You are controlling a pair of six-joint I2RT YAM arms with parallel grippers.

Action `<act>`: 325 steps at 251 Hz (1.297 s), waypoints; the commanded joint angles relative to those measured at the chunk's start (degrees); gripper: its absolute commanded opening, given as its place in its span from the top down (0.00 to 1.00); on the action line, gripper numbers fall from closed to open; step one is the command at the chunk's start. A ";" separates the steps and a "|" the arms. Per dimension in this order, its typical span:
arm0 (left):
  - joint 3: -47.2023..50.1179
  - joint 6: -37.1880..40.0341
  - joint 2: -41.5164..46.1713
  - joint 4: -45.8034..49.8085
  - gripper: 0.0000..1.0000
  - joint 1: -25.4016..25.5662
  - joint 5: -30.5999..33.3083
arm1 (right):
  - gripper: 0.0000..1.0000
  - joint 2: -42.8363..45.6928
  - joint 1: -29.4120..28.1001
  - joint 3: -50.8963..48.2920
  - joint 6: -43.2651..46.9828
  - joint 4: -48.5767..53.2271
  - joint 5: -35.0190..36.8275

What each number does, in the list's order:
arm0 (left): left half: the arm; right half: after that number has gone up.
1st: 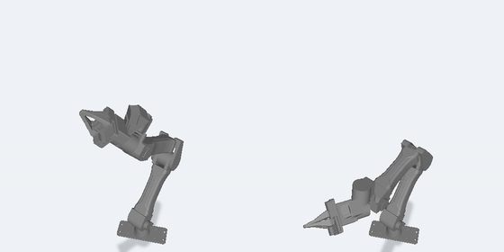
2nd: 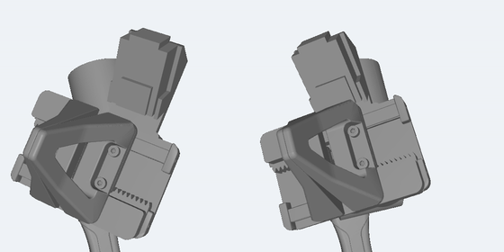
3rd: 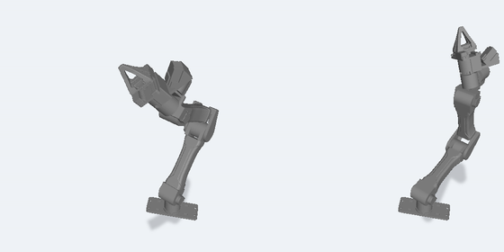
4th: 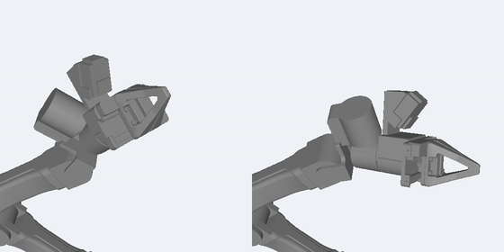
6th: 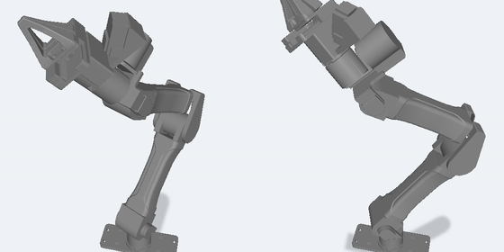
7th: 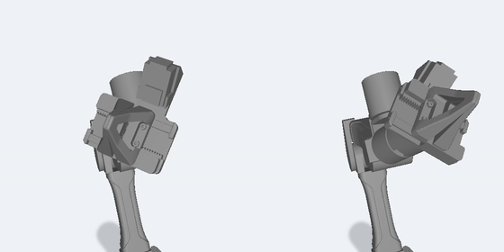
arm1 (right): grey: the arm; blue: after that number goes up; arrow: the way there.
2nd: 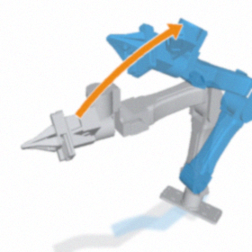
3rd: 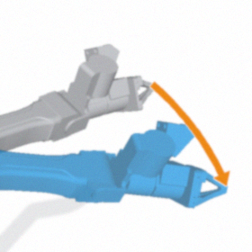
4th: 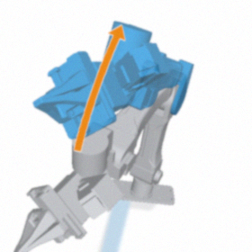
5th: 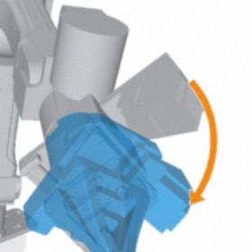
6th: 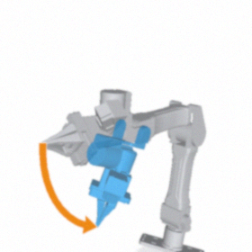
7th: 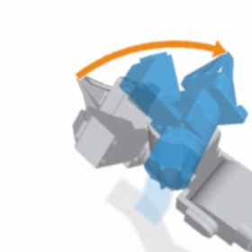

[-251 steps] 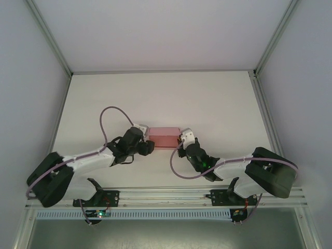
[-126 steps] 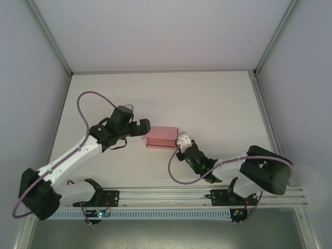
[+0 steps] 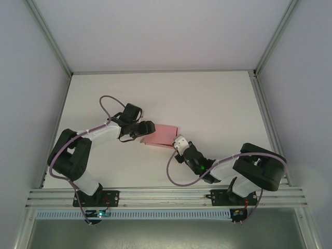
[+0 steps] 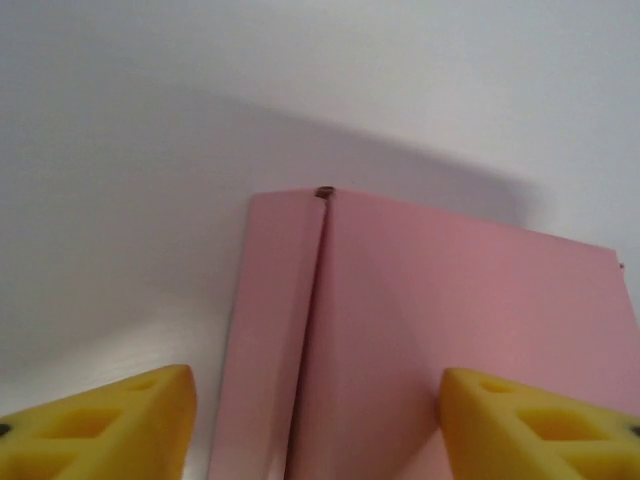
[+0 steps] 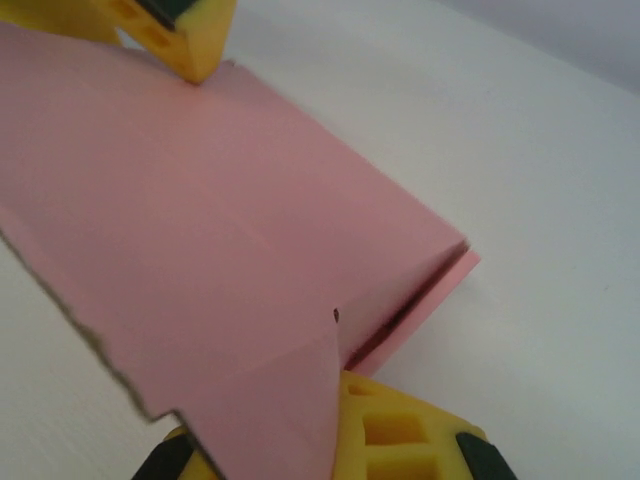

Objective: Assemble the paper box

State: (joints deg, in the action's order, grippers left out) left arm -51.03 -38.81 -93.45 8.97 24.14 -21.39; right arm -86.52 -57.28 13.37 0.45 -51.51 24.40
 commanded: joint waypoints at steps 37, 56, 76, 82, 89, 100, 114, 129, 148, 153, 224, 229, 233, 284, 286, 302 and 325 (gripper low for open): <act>4.81 2.03 -3.45 -8.38 0.55 -1.45 -5.69 | 0.59 9.48 -0.56 -3.40 -1.51 10.78 -13.66; 5.69 2.25 -3.37 -8.91 0.61 -1.62 -5.66 | 0.44 15.68 -0.39 -4.31 -2.45 14.79 -19.82; 6.41 2.36 -3.45 -9.56 0.66 -2.03 -5.88 | 0.33 22.95 -0.22 -3.94 -3.01 22.41 -23.62; 6.62 2.36 -3.66 -10.07 0.69 -2.25 -5.98 | 0.30 25.39 -0.04 -3.69 -2.93 25.09 -24.41; 6.85 2.21 -3.89 -10.31 0.70 -2.49 -6.12 | 0.27 28.25 0.18 -3.40 -3.14 27.98 -24.76; 6.86 1.84 -4.48 -10.57 0.71 -3.07 -6.55 | 0.19 32.75 0.60 -3.26 -3.69 32.10 -24.55; 7.07 1.73 -5.21 -11.32 0.71 -3.55 -7.65 | 0.09 38.24 1.18 -3.43 -6.26 34.99 -19.73; 7.54 1.72 -5.59 -12.27 0.73 -3.83 -8.83 | 0.02 43.57 3.49 -2.91 -12.73 37.76 -13.37; 8.33 1.21 -6.03 -13.86 0.79 -4.00 -10.18 | 0.02 47.14 10.61 -1.38 -21.27 40.52 -16.84; 8.60 1.08 -6.16 -14.33 0.79 -4.13 -10.54 | 0.02 47.44 12.84 -1.04 -23.85 40.81 -18.98; 12.50 -2.59 -6.48 -21.64 0.92 -7.01 -16.66 | 0.02 34.88 31.28 6.94 -38.75 41.49 -38.96; 12.78 -2.79 -6.56 -22.11 0.92 -7.14 -17.10 | 0.02 33.56 31.45 7.66 -38.53 41.49 -39.43; 12.95 -2.93 -6.66 -22.38 0.93 -7.24 -17.58 | 0.02 32.55 31.59 8.35 -38.47 41.40 -39.87; 13.70 -1.80 -6.03 -22.54 0.95 -7.59 -18.16 | 0.02 17.17 32.40 16.20 -38.96 39.03 -46.05; 13.74 -1.84 -5.91 -22.69 0.95 -7.59 -18.16 | 0.02 16.49 32.43 16.48 -39.01 38.96 -46.34; 13.71 -1.81 -5.40 -22.56 0.95 -7.61 -18.21 | 0.02 10.81 32.51 19.24 -38.47 38.78 -49.24; 13.23 -0.15 -4.79 -20.32 0.95 -7.54 -17.01 | 0.04 3.93 32.69 22.20 -38.99 36.82 -53.29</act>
State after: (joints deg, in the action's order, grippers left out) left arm -39.48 -40.80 -97.62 -18.46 17.12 -40.53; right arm -75.50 -25.21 31.97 -37.45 -11.99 -21.02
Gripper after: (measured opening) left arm 0.052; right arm 0.976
